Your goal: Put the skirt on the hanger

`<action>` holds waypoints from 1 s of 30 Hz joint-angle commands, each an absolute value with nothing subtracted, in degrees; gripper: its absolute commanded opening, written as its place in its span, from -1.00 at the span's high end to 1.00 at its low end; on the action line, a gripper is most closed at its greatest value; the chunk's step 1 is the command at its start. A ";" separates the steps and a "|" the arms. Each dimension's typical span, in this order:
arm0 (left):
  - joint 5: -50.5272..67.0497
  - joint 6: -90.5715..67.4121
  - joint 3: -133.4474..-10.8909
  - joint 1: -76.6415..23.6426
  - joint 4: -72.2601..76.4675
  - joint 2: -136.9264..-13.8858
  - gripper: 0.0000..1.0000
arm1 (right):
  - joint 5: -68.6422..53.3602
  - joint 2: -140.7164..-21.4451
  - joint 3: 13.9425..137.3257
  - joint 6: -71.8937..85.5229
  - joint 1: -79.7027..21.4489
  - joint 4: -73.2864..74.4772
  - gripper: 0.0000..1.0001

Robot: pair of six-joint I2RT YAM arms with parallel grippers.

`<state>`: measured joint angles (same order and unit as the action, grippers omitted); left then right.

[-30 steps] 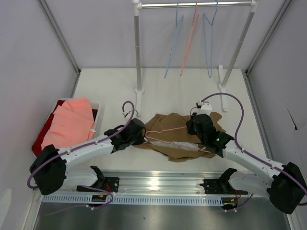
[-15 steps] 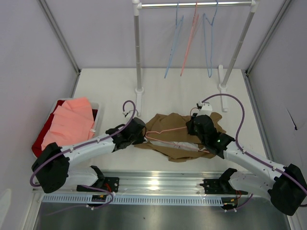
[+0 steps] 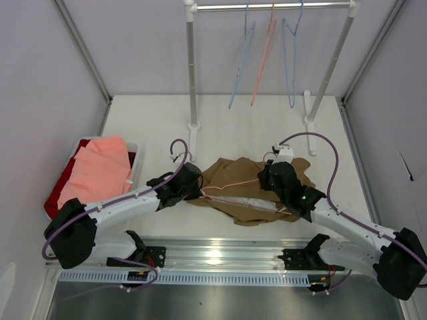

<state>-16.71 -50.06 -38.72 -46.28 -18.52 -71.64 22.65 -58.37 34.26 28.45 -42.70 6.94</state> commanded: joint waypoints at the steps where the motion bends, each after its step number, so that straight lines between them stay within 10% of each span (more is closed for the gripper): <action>1: -16.52 -50.10 -40.78 -45.70 -17.14 -71.89 1.00 | 23.29 -57.22 33.75 28.21 -43.07 5.80 1.00; 30: -12.66 -48.34 -43.77 -47.20 -17.05 -71.28 1.00 | 26.72 -59.50 37.53 29.44 -43.42 2.99 1.00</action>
<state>-13.26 -49.43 -40.75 -46.63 -18.31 -71.64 24.03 -60.20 34.59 28.60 -43.07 5.63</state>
